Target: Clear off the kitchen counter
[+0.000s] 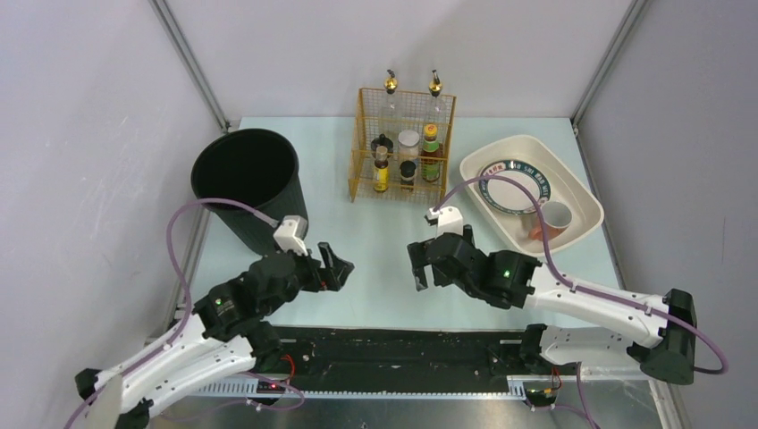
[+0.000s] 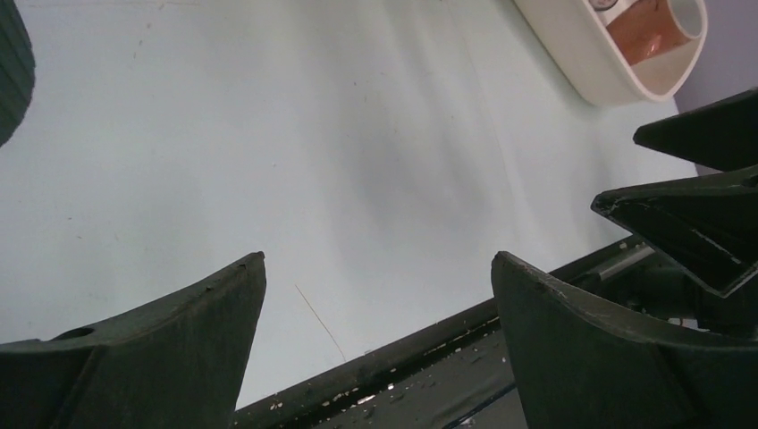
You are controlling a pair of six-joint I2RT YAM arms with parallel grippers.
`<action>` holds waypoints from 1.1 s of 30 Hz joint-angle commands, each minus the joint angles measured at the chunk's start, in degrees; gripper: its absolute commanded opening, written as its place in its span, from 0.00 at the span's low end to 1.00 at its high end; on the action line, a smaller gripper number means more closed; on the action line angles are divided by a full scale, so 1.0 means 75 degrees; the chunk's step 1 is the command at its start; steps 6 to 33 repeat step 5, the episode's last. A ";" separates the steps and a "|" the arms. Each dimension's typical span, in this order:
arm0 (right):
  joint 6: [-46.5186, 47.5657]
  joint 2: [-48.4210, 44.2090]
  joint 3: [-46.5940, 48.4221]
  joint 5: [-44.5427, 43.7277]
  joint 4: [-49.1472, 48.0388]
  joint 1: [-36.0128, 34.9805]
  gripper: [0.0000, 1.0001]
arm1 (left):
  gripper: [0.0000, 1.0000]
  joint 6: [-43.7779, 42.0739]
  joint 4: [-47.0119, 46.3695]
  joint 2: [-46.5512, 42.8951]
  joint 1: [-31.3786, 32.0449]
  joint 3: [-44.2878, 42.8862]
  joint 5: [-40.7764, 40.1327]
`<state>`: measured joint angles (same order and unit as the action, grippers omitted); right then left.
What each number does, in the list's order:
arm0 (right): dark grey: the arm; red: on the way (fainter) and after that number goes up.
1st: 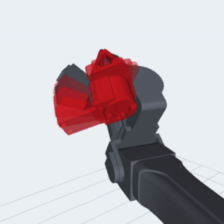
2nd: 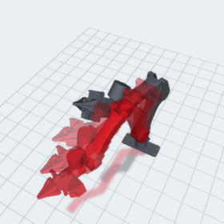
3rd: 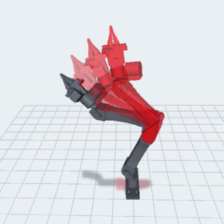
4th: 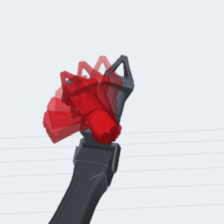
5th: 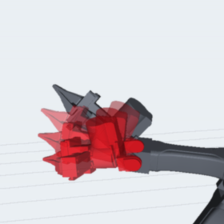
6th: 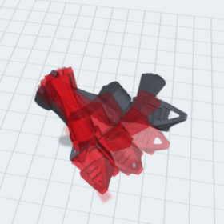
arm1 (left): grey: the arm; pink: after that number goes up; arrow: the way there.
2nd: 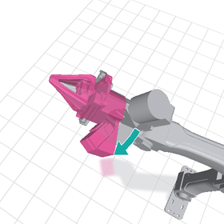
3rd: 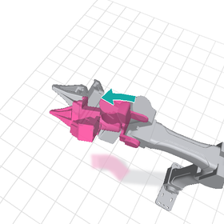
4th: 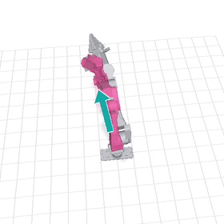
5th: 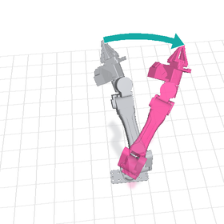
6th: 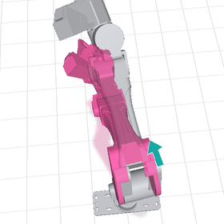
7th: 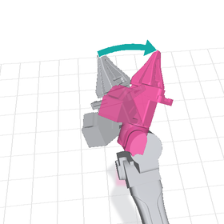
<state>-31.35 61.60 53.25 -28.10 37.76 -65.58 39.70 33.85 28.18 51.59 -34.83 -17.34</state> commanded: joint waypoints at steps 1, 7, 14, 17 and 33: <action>-0.0105 -0.0138 -0.0128 -0.0015 -0.0122 -0.0138 0.99 | 1.00 0.0694 -0.0365 0.0438 0.0864 0.0054 -0.1128; -0.0357 -0.0317 -0.0250 -0.0126 0.0088 -0.0184 0.99 | 1.00 0.1066 -0.0383 0.0701 0.1645 0.0068 -0.1851; -0.0357 -0.0317 -0.0250 -0.0126 0.0088 -0.0184 0.99 | 1.00 0.1066 -0.0383 0.0701 0.1645 0.0068 -0.1851; -0.0357 -0.0317 -0.0250 -0.0126 0.0088 -0.0184 0.99 | 1.00 0.1066 -0.0383 0.0701 0.1645 0.0068 -0.1851; -0.0357 -0.0317 -0.0250 -0.0126 0.0088 -0.0184 0.99 | 1.00 0.1066 -0.0383 0.0701 0.1645 0.0068 -0.1851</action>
